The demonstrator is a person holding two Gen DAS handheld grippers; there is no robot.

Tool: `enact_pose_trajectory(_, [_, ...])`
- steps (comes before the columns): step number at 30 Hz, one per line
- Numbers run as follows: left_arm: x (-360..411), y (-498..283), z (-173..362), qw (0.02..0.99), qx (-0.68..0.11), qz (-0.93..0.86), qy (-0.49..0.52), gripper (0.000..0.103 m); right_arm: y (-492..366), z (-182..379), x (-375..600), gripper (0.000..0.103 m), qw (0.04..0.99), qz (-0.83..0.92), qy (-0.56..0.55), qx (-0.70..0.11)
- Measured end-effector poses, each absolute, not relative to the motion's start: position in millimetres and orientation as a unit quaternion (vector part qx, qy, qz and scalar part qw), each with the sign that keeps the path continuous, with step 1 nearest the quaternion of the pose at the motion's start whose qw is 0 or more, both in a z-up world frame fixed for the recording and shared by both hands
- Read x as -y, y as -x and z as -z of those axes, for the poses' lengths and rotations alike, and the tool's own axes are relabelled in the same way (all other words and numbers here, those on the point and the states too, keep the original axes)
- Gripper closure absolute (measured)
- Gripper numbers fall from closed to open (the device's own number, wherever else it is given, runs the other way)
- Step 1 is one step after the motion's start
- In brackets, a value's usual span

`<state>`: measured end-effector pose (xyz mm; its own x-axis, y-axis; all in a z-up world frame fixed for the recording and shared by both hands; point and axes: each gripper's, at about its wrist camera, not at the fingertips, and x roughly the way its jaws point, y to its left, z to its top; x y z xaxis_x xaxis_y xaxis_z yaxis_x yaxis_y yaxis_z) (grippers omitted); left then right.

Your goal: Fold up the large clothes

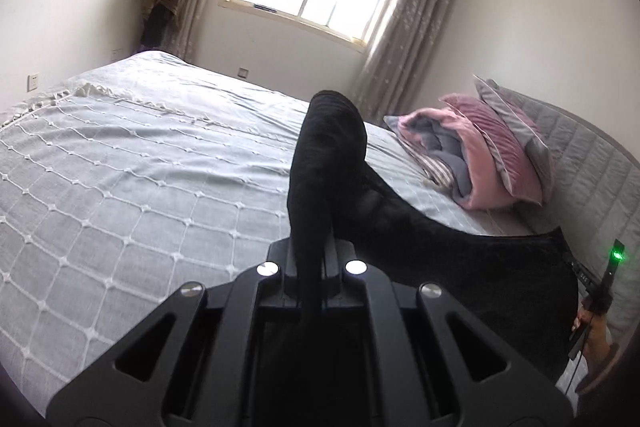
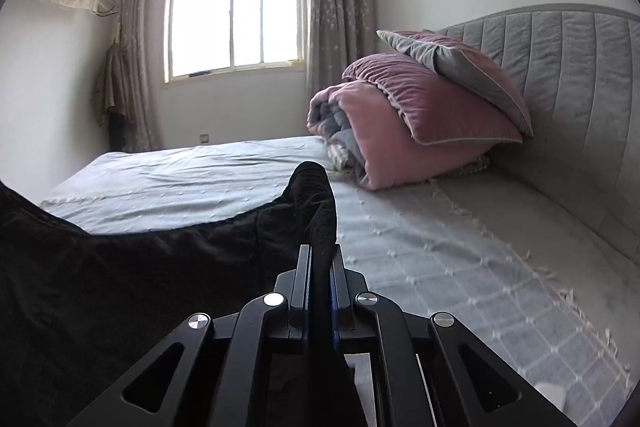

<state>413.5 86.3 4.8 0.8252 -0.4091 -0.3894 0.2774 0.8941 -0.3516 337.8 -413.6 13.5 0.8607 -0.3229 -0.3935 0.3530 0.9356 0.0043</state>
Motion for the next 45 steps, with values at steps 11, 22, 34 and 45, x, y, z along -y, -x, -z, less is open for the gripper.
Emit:
enact_pose_trajectory(11, [-59,-518,114,0.911,-0.390,0.092,0.094,0.093,-458,75,456,0.098,0.916,0.244,-0.032,-0.317])
enact_pose_trajectory(22, [-77,-466,77,0.890,-0.435,0.103,0.088,0.031,-393,55,445,0.044,0.908,0.152,-0.103,-0.376])
enact_pose_trajectory(34, [-133,-340,80,0.852,-0.482,0.101,0.177,0.018,-263,51,425,0.020,0.885,0.129,-0.279,-0.350])
enact_pose_trajectory(45, [-155,-288,113,0.835,-0.456,0.086,0.295,0.018,-177,83,415,0.020,0.835,0.181,-0.403,-0.329])
